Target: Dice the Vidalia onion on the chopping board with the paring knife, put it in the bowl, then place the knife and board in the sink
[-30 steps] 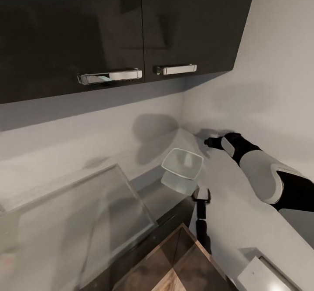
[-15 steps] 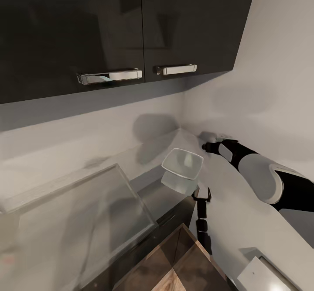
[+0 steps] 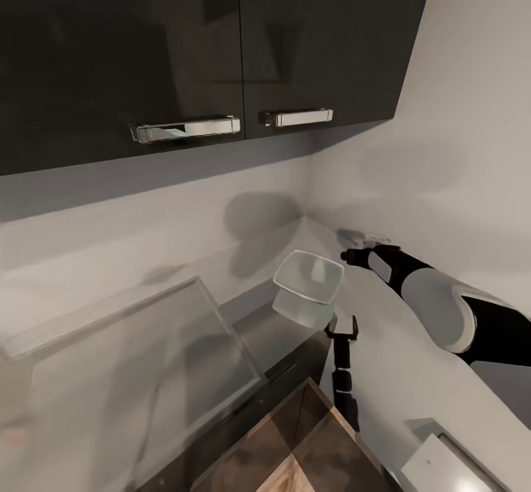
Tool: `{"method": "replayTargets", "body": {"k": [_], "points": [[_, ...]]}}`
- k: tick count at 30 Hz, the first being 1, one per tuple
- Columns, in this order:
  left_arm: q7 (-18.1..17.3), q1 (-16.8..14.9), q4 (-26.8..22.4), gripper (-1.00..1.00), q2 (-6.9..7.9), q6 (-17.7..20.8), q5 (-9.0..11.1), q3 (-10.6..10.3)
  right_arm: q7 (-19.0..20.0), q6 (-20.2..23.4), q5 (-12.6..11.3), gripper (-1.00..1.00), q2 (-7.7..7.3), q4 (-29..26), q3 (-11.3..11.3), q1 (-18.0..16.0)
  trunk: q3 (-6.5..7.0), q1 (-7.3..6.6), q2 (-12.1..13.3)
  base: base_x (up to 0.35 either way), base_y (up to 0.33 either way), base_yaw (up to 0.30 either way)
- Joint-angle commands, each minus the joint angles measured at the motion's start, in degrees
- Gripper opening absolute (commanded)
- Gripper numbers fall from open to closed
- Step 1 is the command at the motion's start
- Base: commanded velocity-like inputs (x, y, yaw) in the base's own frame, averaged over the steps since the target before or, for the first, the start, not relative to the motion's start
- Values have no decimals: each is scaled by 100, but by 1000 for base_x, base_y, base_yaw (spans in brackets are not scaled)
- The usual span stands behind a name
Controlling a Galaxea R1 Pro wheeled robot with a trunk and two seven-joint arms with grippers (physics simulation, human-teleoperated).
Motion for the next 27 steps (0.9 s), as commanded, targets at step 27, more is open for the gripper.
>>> {"method": "replayTargets", "body": {"k": [27], "points": [[17,-4,4,100,2,-22,57,-49,-10,-336,53,100,124,-7,-49,361,-48,3,-11,0,0,0]]}}
